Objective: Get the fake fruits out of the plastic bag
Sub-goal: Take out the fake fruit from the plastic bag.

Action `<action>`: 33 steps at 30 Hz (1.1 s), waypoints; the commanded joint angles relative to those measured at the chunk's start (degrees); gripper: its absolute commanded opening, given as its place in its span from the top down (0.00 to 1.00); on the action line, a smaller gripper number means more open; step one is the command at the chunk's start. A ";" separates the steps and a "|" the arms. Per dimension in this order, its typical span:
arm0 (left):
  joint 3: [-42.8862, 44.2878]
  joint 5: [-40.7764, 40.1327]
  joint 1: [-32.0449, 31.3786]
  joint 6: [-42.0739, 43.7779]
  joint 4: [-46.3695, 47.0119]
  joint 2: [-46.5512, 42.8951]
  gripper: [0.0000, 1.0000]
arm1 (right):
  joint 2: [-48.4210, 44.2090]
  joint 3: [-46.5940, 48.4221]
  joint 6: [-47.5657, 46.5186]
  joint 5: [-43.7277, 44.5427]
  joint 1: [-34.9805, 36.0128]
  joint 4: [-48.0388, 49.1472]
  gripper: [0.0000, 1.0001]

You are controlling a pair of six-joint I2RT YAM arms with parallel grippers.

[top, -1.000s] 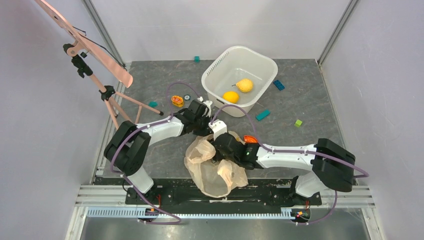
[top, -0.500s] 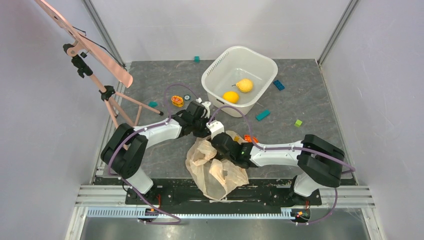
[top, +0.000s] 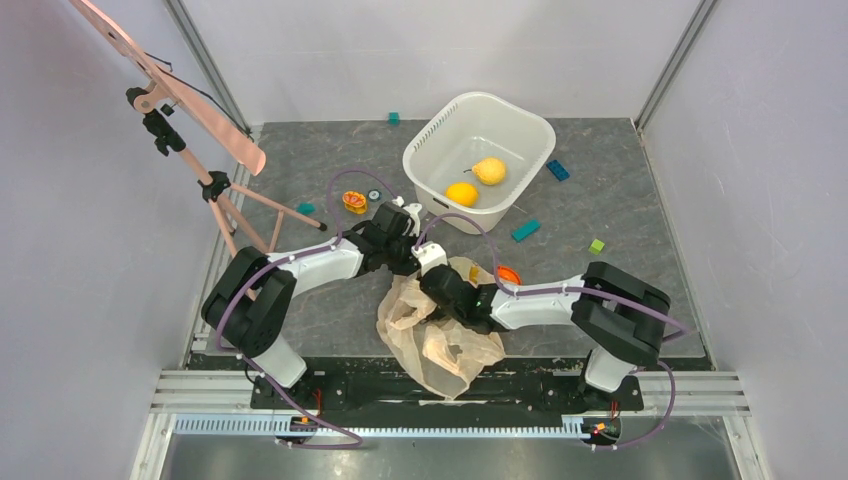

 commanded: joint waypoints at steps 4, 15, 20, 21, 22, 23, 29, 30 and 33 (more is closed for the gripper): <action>-0.80 2.78 -0.18 -1.83 2.01 -0.63 0.64 | 0.50 0.94 -3.26 3.28 -0.84 5.06 0.49; -0.28 0.34 -0.09 -1.26 0.70 -0.88 0.64 | -8.07 -3.65 -2.69 0.84 -0.44 0.92 0.61; -0.10 -0.90 -0.09 -0.88 0.00 -0.98 0.64 | -13.30 -7.38 -1.97 -0.50 0.30 -2.63 0.61; -0.02 -1.15 -0.09 -0.91 -0.14 -0.90 0.64 | -14.65 -8.27 -1.72 -0.66 0.47 -3.26 0.61; -0.01 -1.33 -0.03 -0.87 -0.25 -0.92 0.64 | -15.75 -8.99 -1.39 -0.81 0.56 -3.77 0.61; 0.08 -1.43 0.00 -0.86 -0.28 -0.98 0.64 | -17.20 -9.57 -1.23 -0.85 0.65 -4.37 0.61; 0.08 -2.43 -0.01 -0.91 -0.84 -1.24 0.70 | -23.46 -11.37 0.04 0.41 1.23 -10.08 0.60; 0.08 -2.65 0.02 -0.92 -0.94 -1.24 0.72 | -24.17 -11.57 0.39 0.60 1.40 -10.86 0.60; 0.08 -3.02 0.08 -0.87 -1.20 -1.24 0.77 | -27.31 -12.43 1.50 1.15 1.75 -12.57 0.60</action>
